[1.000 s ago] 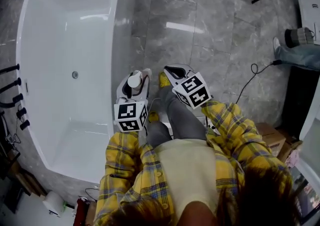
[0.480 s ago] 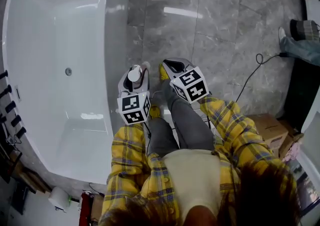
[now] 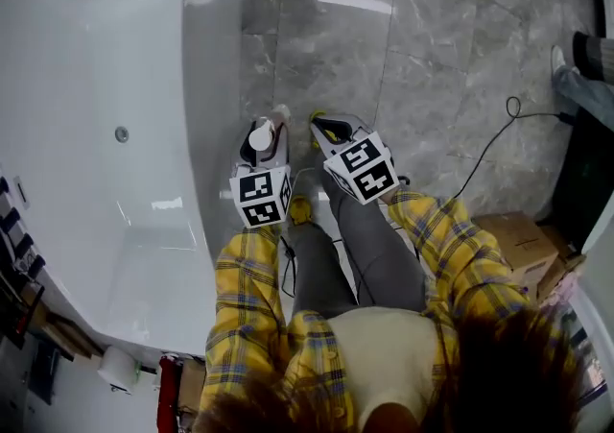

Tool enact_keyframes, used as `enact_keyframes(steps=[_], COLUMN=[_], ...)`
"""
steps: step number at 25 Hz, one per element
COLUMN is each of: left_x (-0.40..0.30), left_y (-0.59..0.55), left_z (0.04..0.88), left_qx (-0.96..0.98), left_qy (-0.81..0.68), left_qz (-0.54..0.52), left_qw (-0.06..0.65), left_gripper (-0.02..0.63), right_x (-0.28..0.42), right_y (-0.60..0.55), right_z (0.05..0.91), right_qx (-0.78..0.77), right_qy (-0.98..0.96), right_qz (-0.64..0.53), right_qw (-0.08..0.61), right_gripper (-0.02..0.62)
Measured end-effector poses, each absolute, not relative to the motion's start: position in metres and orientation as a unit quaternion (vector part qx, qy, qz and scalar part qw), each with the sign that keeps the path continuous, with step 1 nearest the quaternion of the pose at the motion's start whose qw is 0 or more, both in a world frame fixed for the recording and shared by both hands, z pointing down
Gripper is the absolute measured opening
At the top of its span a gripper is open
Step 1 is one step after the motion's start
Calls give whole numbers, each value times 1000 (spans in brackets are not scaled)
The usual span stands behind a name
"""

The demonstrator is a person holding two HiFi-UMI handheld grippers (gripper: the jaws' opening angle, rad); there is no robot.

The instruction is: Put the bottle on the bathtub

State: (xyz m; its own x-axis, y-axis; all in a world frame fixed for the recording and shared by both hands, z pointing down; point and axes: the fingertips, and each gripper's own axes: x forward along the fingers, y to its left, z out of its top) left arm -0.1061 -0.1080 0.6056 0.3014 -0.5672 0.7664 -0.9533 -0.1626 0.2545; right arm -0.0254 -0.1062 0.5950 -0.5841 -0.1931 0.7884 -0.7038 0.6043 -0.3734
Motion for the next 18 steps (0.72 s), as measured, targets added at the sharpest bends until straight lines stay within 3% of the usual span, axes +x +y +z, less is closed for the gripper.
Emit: enact_keyframes(steps=[18], left_x=[-124], left_y=[-105], left_z=[740], left_qx=[708], left_qy=[-518], left_qz=[327], left_qw=[350], left_gripper=[222], right_x=[-14], right_y=[-98], right_z=[680], right_qx=[290], right_qy=[-806], right_qz=[357], right_qw=[373], right_gripper=[15])
